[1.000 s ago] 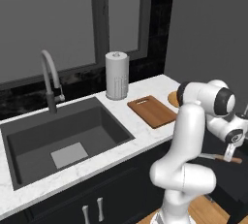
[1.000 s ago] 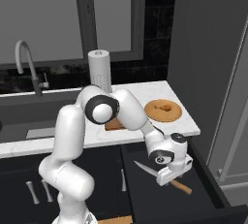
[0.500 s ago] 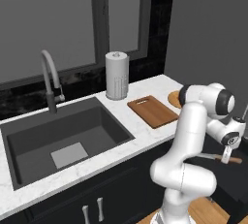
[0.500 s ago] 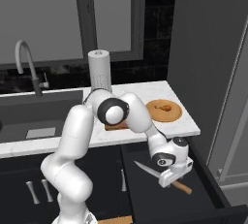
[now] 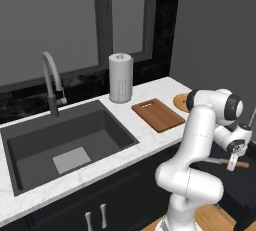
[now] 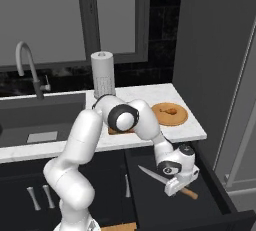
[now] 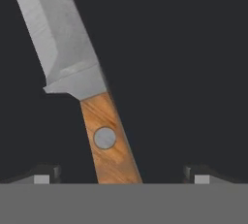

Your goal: Pick up the knife from the drawer and place it on the cutting board. Then place the meat from the plate to the cutting board.

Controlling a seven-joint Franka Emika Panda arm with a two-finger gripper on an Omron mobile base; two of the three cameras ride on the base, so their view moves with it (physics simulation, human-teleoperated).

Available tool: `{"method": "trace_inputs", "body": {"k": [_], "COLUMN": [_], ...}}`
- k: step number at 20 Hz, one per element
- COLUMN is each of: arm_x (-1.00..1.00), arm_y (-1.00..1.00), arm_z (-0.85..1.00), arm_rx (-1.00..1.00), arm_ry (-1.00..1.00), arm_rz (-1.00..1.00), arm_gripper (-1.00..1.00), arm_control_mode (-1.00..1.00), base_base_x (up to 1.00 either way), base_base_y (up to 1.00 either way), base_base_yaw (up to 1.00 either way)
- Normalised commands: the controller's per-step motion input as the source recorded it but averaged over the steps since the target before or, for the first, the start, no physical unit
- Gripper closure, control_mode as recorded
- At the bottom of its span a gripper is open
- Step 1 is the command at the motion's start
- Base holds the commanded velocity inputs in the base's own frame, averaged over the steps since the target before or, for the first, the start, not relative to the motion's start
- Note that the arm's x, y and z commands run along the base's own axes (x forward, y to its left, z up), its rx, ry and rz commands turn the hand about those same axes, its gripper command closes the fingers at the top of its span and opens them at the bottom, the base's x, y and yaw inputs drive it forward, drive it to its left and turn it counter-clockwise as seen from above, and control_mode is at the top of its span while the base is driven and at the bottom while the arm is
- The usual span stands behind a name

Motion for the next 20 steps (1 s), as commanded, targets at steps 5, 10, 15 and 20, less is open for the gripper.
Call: {"method": "trace_inputs", "body": {"k": [5, 10, 15, 20], "arm_x": [0.06, -0.03, -0.05, -0.46], "arm_y": [-0.02, 0.0, 0.03, -0.01], "arm_z": [-0.28, -0.61, -0.33, 0.38], "arm_rx": [0.0, -0.04, -0.01, 0.0], "arm_ry": [0.0, 0.04, 0.0, 0.0], "arm_rz": [0.03, 0.04, 0.05, 0.0], "arm_gripper": [-1.0, 1.0, 1.0, 1.0], "arm_control_mode": [-1.0, -1.0, -1.0, -1.0], "base_base_x": [0.0, 0.0, 0.0, 0.0], "base_base_y": [0.0, 0.0, 0.0, 0.0], "base_base_yaw": [0.0, 0.0, 0.0, 0.0]}}
